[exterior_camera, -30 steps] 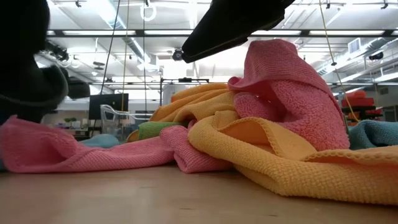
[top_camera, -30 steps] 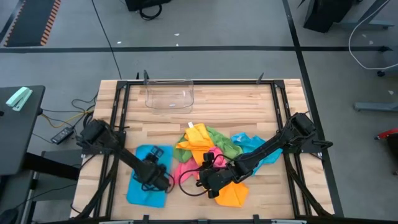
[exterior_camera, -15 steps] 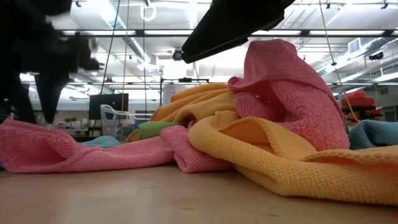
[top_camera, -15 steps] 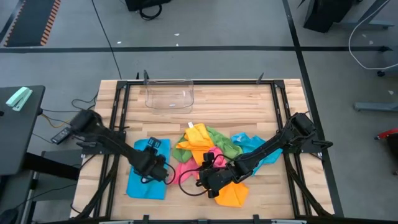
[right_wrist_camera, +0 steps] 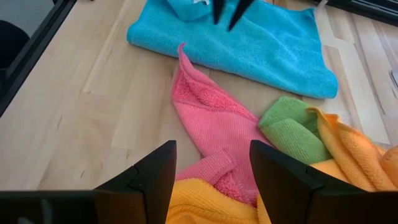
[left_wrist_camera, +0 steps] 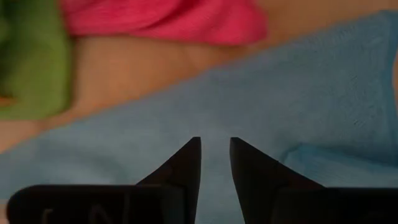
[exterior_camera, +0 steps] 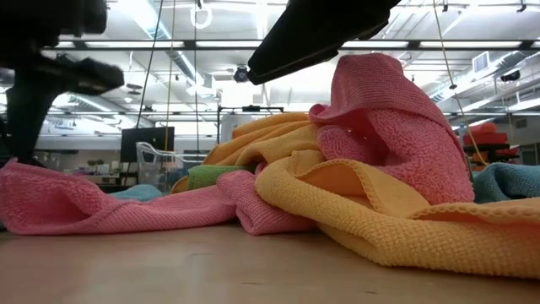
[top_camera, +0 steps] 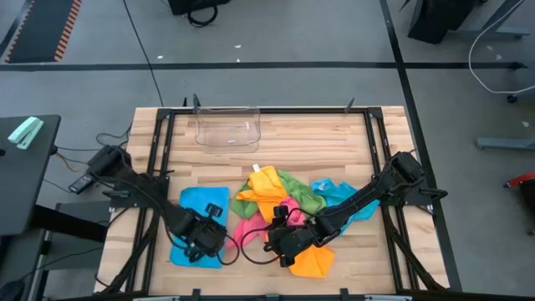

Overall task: Fold microfiber towels
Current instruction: Fold the left blue microfiber towel

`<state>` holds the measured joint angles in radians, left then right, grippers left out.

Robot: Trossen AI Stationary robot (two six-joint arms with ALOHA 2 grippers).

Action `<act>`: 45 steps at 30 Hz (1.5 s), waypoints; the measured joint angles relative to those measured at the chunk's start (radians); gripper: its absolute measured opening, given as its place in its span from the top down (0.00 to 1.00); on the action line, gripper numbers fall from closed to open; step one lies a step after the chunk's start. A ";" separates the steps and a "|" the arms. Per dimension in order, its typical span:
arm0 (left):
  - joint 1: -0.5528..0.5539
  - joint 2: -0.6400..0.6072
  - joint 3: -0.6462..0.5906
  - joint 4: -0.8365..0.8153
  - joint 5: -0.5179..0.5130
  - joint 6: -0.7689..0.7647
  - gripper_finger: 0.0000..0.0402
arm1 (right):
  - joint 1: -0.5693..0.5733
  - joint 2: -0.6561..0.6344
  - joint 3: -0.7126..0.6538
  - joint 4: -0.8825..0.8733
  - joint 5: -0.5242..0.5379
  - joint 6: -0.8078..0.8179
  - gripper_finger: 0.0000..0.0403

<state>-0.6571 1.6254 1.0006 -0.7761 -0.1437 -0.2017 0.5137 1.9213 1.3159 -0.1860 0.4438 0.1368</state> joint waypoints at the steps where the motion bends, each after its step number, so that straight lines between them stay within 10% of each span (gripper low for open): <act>1: -0.007 0.019 0.000 0.013 0.011 -0.003 0.77 | 0.000 0.000 0.000 0.000 0.000 0.001 0.47; 23: -0.102 0.075 0.050 -0.075 0.637 -0.400 0.85 | 0.006 0.000 0.000 0.001 0.000 0.002 0.47; 33: -0.186 0.075 0.049 -0.096 0.527 -0.365 0.86 | 0.007 0.000 0.000 0.001 0.000 0.002 0.47; 45: -0.239 0.104 0.098 -0.169 0.461 -0.468 0.57 | 0.006 0.000 0.000 0.001 0.000 0.004 0.47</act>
<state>-0.8959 1.7291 1.0983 -0.9452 0.3169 -0.6694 0.5194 1.9213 1.3159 -0.1845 0.4438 0.1404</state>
